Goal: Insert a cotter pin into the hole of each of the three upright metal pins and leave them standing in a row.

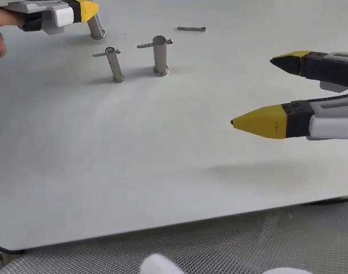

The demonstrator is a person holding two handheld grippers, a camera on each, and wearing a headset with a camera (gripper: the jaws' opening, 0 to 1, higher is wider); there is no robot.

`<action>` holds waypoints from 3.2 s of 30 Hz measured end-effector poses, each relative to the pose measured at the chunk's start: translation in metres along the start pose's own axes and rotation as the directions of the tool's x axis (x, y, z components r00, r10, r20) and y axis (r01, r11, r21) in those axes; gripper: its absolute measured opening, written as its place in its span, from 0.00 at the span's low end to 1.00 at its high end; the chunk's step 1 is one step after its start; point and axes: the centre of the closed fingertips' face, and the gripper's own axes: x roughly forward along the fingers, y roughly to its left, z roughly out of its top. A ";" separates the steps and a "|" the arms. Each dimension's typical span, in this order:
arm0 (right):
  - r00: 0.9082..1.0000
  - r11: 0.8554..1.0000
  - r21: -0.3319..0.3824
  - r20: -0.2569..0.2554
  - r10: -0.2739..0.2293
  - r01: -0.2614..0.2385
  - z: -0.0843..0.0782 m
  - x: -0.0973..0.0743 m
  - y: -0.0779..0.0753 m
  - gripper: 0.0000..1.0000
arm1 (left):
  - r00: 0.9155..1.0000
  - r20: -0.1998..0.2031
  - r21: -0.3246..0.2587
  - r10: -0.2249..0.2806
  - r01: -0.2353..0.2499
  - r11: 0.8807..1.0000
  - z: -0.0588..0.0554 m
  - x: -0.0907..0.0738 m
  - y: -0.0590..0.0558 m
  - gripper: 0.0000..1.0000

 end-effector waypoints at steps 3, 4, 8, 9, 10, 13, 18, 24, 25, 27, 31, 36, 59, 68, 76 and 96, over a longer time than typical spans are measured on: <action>1.000 1.000 -0.013 -0.014 0.000 0.000 -0.002 0.001 0.000 0.97 | 1.000 -0.003 0.032 -0.011 0.011 0.999 0.007 -0.004 -0.003 0.10; 1.000 1.000 -0.017 -0.012 -0.003 0.003 -0.001 0.001 0.000 0.97 | 1.000 0.001 0.032 -0.016 0.016 0.999 0.009 -0.005 -0.005 0.10; 1.000 1.000 -0.016 0.005 -0.012 0.012 0.004 0.000 -0.002 0.97 | 0.999 0.028 0.055 -0.039 0.037 0.998 0.023 -0.013 -0.015 0.10; 1.000 1.000 -0.022 0.010 -0.022 0.022 0.006 -0.001 -0.004 0.96 | 0.998 0.033 0.066 -0.049 0.047 0.997 0.028 -0.015 -0.019 0.10; 1.000 0.999 -0.029 0.010 -0.028 0.028 0.007 -0.001 -0.005 0.96 | 0.998 0.040 0.076 -0.055 0.052 0.996 0.031 -0.017 -0.022 0.10; 0.999 0.998 -0.041 0.024 -0.039 0.040 0.011 -0.002 -0.007 0.96 | 0.993 0.070 0.069 -0.091 0.086 0.994 0.044 -0.023 -0.035 0.10; 0.999 0.998 -0.038 0.033 -0.041 0.043 0.013 -0.005 -0.006 0.96 | 0.981 0.104 0.143 -0.164 0.148 0.978 0.064 -0.034 -0.067 0.10; 0.998 0.998 -0.037 0.039 -0.045 0.046 0.013 -0.009 -0.003 0.96 | 0.970 0.111 0.190 -0.216 0.193 0.963 0.071 -0.048 -0.099 0.10; 0.998 0.998 -0.038 0.041 -0.045 0.046 0.013 -0.010 -0.002 0.96 | 0.968 0.108 0.206 -0.228 0.202 0.957 0.072 -0.050 -0.104 0.10; 0.998 0.998 -0.037 0.045 -0.047 0.049 0.014 -0.011 -0.002 0.96 | 0.964 0.105 0.211 -0.245 0.219 0.953 0.072 -0.054 -0.115 0.10; 0.998 0.998 -0.036 0.048 -0.047 0.049 0.014 -0.012 -0.001 0.96 | 0.958 0.091 0.249 -0.272 0.243 0.937 0.069 -0.060 -0.131 0.10; 0.998 0.998 -0.029 0.047 -0.046 0.048 0.013 -0.013 0.005 0.96 | 0.949 0.068 0.246 -0.309 0.284 0.927 0.052 -0.064 -0.142 0.10; 0.998 0.998 -0.019 0.029 -0.052 0.052 0.010 -0.014 0.010 0.96 | 0.946 -0.069 0.231 -0.318 0.325 0.917 -0.040 -0.074 -0.177 0.10; 0.998 0.998 0.000 0.021 -0.058 0.058 0.006 -0.015 0.008 0.96 | 0.945 -0.094 0.226 -0.314 0.327 0.918 -0.052 -0.065 -0.179 0.11; 0.998 0.998 -0.021 0.008 -0.060 0.061 0.003 -0.016 0.008 0.95 | 0.950 -0.106 0.230 -0.294 0.311 0.922 -0.057 -0.059 -0.180 0.11; 0.999 0.998 -0.046 0.007 -0.049 0.050 0.007 -0.014 0.006 0.96 | 0.958 -0.036 0.198 -0.283 0.285 0.938 -0.059 -0.057 -0.183 0.11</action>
